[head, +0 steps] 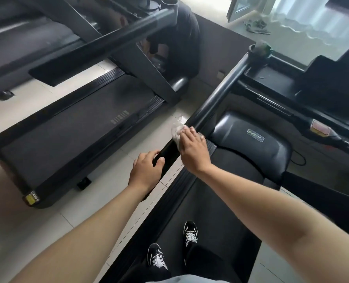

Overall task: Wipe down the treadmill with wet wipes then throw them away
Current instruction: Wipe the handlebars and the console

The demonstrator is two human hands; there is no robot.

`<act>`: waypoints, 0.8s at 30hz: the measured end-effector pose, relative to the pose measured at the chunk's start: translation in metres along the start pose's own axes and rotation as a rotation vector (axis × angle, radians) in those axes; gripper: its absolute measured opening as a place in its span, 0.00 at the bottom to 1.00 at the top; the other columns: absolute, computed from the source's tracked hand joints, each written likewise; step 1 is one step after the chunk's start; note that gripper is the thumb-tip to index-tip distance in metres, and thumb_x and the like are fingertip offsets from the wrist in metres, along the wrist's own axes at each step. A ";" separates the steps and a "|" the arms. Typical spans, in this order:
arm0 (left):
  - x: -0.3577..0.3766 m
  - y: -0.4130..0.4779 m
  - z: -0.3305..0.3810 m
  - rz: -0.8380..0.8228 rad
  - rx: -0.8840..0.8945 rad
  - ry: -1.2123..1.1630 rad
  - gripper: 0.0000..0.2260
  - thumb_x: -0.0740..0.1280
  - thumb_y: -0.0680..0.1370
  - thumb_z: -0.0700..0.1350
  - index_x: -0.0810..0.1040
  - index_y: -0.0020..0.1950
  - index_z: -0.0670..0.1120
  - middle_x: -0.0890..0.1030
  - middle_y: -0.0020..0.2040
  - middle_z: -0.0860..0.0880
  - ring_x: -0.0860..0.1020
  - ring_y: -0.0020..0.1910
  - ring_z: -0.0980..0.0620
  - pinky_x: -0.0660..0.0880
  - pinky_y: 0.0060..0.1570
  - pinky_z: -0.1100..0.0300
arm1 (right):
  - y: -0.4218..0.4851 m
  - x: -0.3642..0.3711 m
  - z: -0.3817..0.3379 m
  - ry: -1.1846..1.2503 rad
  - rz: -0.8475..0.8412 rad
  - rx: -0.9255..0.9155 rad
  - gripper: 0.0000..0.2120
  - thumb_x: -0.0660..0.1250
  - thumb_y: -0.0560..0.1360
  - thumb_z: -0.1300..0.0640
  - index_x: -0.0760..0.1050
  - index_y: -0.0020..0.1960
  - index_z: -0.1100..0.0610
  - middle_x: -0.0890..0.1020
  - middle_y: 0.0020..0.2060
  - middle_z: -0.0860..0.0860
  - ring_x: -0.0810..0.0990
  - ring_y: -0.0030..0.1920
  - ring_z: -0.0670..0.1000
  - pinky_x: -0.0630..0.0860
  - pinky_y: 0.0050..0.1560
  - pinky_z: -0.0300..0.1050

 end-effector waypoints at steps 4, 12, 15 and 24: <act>0.014 0.024 0.031 -0.023 0.085 0.099 0.15 0.60 0.82 0.51 0.76 0.67 0.51 0.78 0.65 0.48 0.69 0.65 0.44 0.68 0.65 0.49 | -0.018 0.012 -0.012 -0.119 0.014 -0.323 0.25 0.57 0.84 0.55 0.60 0.80 0.52 0.59 0.80 0.47 0.48 0.81 0.51 0.47 0.79 0.59; 0.044 0.065 0.077 -0.102 0.146 0.232 0.28 0.60 0.82 0.57 0.57 0.81 0.57 0.76 0.68 0.51 0.66 0.68 0.47 0.69 0.62 0.47 | 0.075 -0.034 0.059 -0.213 -0.083 -0.200 0.24 0.51 0.85 0.53 0.55 0.81 0.50 0.53 0.81 0.45 0.42 0.81 0.52 0.46 0.77 0.65; 0.055 0.082 0.089 -0.120 0.136 0.271 0.30 0.60 0.82 0.60 0.52 0.82 0.59 0.75 0.69 0.53 0.66 0.69 0.50 0.70 0.63 0.47 | 0.116 -0.050 0.079 -0.120 -0.086 -0.114 0.21 0.49 0.85 0.51 0.64 0.77 0.51 0.60 0.79 0.46 0.45 0.82 0.53 0.44 0.77 0.66; 0.073 0.134 0.142 0.065 0.025 0.357 0.18 0.60 0.81 0.60 0.71 0.67 0.54 0.79 0.59 0.52 0.72 0.60 0.47 0.71 0.54 0.49 | 0.128 -0.054 0.111 -0.164 -0.108 -0.609 0.22 0.52 0.85 0.50 0.60 0.78 0.46 0.63 0.78 0.43 0.48 0.82 0.53 0.37 0.77 0.64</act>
Point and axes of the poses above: each hand's wrist, its own y-axis towards the middle knuckle, its own x-axis out of the palm, z = x × y, the point moved 10 cm from there along y, towards the middle knuckle
